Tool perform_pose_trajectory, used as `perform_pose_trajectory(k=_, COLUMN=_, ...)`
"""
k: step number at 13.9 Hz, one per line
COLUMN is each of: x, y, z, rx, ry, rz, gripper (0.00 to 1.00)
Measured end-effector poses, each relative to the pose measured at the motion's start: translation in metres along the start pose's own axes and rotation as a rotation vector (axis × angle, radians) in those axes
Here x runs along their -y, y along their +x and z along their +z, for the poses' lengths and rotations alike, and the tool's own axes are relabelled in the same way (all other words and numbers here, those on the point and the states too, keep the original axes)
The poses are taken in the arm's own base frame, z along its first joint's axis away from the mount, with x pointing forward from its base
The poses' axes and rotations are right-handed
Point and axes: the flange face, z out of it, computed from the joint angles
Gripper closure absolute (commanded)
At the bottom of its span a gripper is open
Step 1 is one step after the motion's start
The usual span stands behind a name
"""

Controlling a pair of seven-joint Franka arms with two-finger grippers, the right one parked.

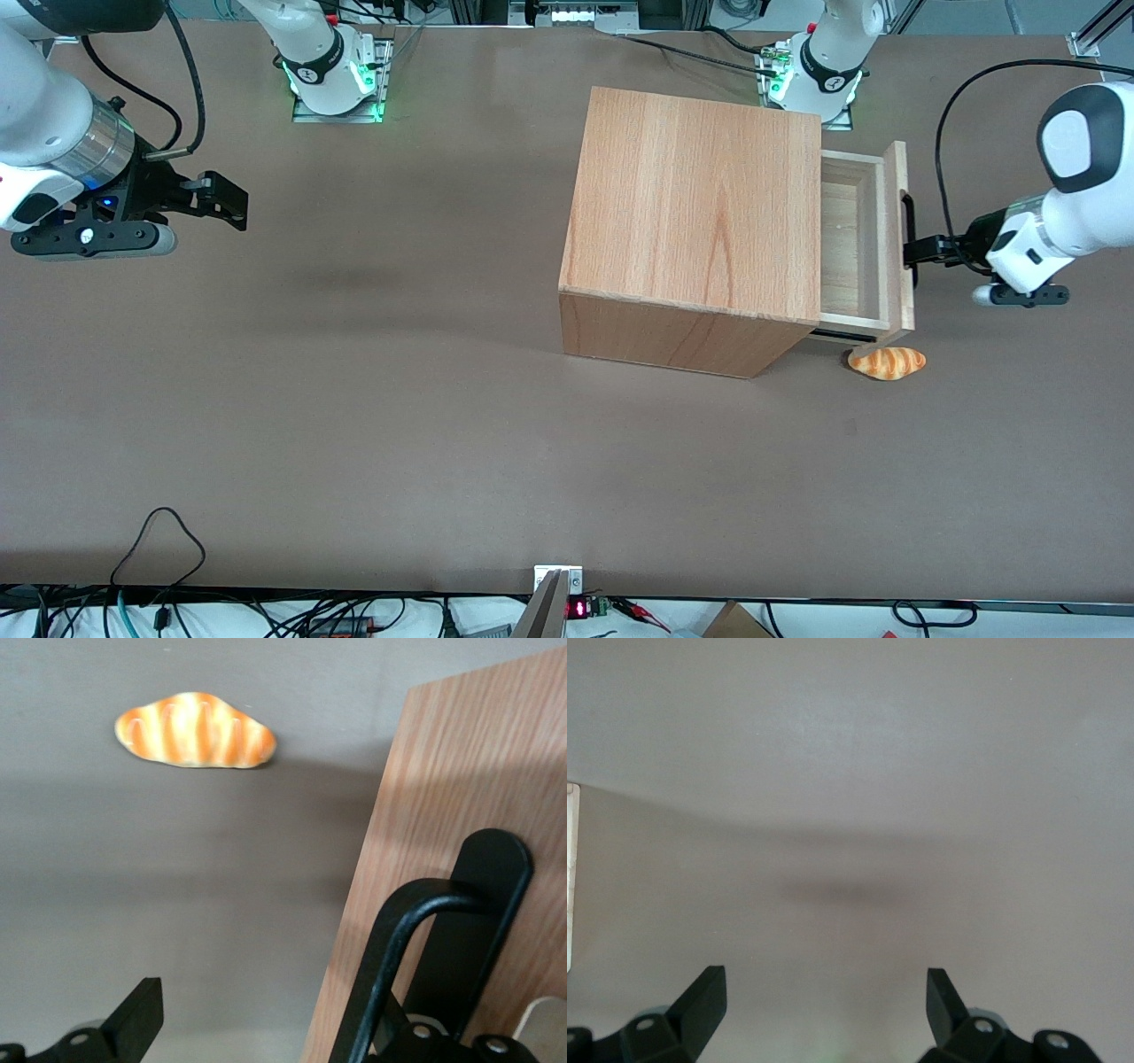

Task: Open top drawer with left arm
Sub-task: 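Pull the handle outward from the cabinet with the left gripper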

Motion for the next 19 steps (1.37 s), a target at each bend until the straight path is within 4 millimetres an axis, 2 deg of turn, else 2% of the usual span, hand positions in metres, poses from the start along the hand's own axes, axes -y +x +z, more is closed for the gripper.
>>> perform_pose_trajectory(k=6, x=0.063, y=0.004, z=-0.013, rx=-0.029, ry=-0.012, rz=-0.096, gripper=0.0)
perform_pose_trajectory(k=10, x=0.094, y=0.008, z=-0.017, rx=-0.042, ry=-0.026, rz=-0.144, gripper=0.0)
perform_pose_trajectory(k=13, x=0.108, y=0.009, z=-0.025, rx=-0.057, ry=-0.03, rz=-0.166, gripper=0.0)
perform_pose_trajectory(k=15, x=0.111, y=0.009, z=-0.036, rx=-0.059, ry=-0.033, rz=-0.169, gripper=0.0)
perform_pose_trajectory(k=19, x=0.11, y=0.009, z=-0.074, rx=-0.056, ry=-0.04, rz=-0.162, gripper=0.0)
